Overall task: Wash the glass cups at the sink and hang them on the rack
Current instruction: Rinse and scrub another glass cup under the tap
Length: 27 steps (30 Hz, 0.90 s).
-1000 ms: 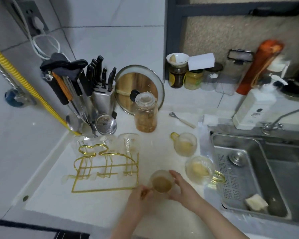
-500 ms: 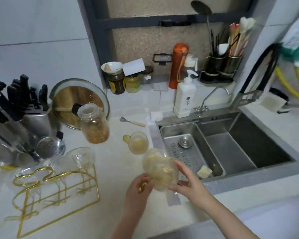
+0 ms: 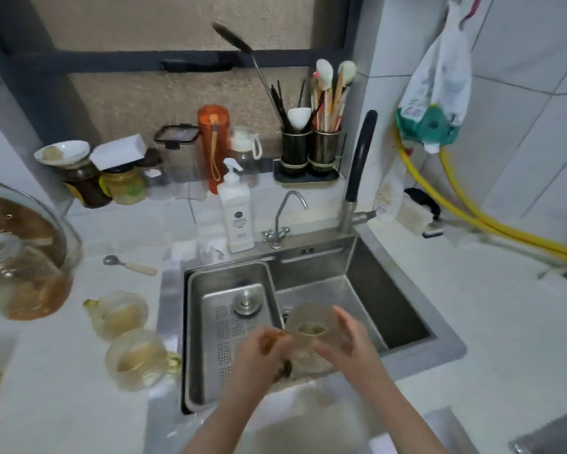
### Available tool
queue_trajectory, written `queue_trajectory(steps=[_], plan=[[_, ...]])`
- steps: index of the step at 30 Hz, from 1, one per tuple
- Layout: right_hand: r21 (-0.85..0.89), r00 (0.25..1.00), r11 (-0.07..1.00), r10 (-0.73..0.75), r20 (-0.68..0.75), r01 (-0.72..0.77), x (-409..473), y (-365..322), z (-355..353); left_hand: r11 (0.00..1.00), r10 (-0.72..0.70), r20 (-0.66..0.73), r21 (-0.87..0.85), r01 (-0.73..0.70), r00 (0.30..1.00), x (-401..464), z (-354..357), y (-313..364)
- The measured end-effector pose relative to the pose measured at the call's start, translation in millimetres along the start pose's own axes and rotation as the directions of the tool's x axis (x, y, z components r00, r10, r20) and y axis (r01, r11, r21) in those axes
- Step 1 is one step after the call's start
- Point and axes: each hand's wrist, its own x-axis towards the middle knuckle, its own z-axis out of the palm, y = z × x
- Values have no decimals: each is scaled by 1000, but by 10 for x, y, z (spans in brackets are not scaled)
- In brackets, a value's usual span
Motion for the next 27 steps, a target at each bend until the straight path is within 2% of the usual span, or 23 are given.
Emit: queue_trajectory(steps=[3,6,10,17,20,23,27], plan=[[-1,1000,1000,4,-18,-4,288,108,-420,995,-44,-23,-96,41,999,256,457,205],[-53,999,998,23,26,-22,508,182,-738,981,-93,-82,-179,77,992,457,784,383],[-60,996,998,20,85,-15,712,151,-1000,991,-118,-80,-74,113,990,710,1032,510],[-46,985,986,161,64,-158,1009,227,-1001,976,-147,-98,146,160,984,1074,1150,528],[-104,971,967,236,39,-231,1093,231,-931,964,-199,-63,166,207,978,1160,1103,492],[-170,947,934,321,12,-314,1204,250,-838,961,-262,28,100,258,965,1227,1055,471],[-223,915,889,402,-32,-399,1304,240,-722,957,-266,103,142,251,958,1331,992,397]])
